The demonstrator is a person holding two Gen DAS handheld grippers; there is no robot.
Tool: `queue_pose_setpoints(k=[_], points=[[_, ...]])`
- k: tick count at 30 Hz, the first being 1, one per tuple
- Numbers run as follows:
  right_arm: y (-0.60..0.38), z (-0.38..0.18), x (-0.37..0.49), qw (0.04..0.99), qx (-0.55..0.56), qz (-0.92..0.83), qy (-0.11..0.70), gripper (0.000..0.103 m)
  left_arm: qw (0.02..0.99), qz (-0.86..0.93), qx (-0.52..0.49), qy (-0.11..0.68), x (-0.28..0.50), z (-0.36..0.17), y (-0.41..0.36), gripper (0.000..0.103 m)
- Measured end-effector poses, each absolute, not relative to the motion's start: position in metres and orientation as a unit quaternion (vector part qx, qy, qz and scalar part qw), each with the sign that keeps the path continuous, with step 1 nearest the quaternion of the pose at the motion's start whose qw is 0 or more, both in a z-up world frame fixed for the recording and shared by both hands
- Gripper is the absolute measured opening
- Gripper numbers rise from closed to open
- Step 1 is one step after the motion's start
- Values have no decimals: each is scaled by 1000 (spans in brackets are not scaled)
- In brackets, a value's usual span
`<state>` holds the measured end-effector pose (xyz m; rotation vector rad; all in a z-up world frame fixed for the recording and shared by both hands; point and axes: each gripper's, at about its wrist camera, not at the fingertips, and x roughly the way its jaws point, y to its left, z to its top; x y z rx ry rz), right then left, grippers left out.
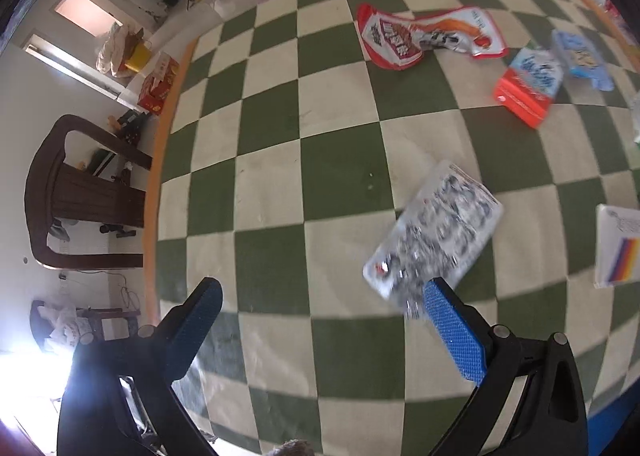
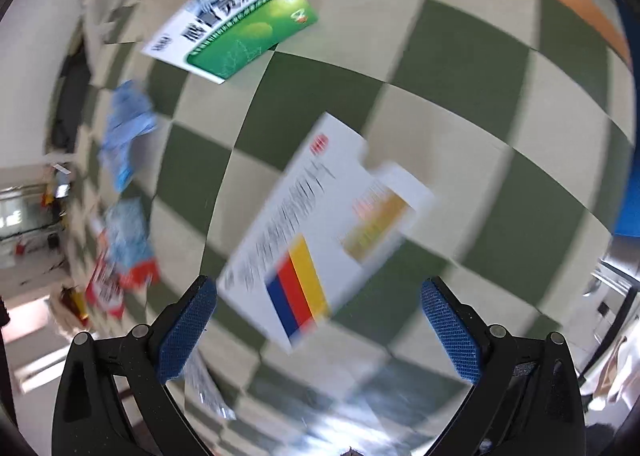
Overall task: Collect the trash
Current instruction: 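Grasp the white medicine box with the right tool while the left tool grasps the blister pack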
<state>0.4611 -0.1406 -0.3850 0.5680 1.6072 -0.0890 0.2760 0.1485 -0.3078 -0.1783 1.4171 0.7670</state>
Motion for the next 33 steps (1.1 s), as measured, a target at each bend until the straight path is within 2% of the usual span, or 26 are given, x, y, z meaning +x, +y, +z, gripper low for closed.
queue_pose_setpoints(k=[6,9,13,15,17,21,24,25,26,30,33], points=[[-94,-402,498,669,177,-81,717,100,671,322,-100,660,288,-329,166,103],[-48,-400,505,701,45,-37,711,89,674,298,-101,668,293,-334,167,103],[26,-397,487,715,-161,147,665,88,682,240,-114,682,298,-340,161,103],[43,-396,471,702,-224,199,646,88,682,211,-118,690,304,-344,155,103],[46,-393,462,693,-231,217,647,89,679,180,-113,703,313,-352,146,103],[35,-397,462,686,-177,200,677,89,673,141,-87,721,330,-366,128,102],[37,-401,466,688,-173,185,680,90,676,147,-103,715,334,-365,128,85],[40,-402,465,686,-177,183,681,90,676,156,-128,709,335,-363,132,73],[43,-401,465,687,-185,188,677,89,672,179,-150,703,333,-360,139,69],[44,-390,452,697,-193,191,664,90,654,250,-245,670,315,-352,167,68],[42,-377,452,700,-150,191,671,95,650,234,-227,687,314,-355,161,69]])
